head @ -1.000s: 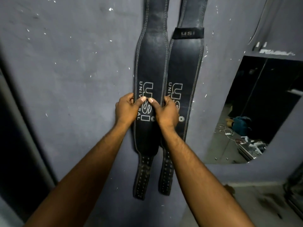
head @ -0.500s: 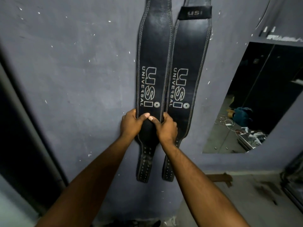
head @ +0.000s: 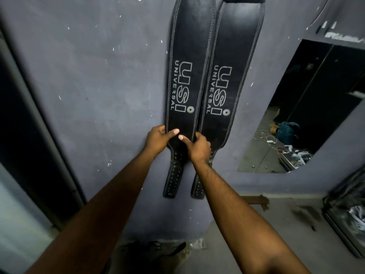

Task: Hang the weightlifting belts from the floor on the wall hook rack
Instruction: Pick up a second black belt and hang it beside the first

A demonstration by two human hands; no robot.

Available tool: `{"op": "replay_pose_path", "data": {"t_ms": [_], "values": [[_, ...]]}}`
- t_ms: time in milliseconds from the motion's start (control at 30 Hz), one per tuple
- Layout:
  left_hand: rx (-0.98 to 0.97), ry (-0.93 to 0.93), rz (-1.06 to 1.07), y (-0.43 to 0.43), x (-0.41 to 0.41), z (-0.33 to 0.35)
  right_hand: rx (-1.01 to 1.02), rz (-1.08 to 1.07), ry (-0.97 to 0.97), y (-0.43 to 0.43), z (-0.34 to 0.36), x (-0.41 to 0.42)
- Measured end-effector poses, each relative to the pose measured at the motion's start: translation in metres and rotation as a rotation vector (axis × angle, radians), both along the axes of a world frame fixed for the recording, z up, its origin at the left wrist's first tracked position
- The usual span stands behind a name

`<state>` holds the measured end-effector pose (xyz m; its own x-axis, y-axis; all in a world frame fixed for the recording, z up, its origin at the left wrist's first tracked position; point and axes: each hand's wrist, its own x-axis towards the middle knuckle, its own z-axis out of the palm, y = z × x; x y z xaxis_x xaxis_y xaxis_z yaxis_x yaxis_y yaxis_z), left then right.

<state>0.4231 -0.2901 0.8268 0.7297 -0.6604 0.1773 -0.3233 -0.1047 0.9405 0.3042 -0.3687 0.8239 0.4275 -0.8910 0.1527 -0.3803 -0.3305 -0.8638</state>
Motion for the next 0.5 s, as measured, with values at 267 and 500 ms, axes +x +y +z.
{"op": "replay_pose_path", "data": {"t_ms": [267, 500], "values": [[0.21, 0.118, -0.055, 0.026, -0.034, -0.05, 0.165, -0.062, 0.13, 0.014, -0.053, -0.052], [0.432, 0.439, -0.249, 0.076, -0.091, -0.15, 0.354, -0.01, 0.217, 0.043, -0.135, -0.094]]}}
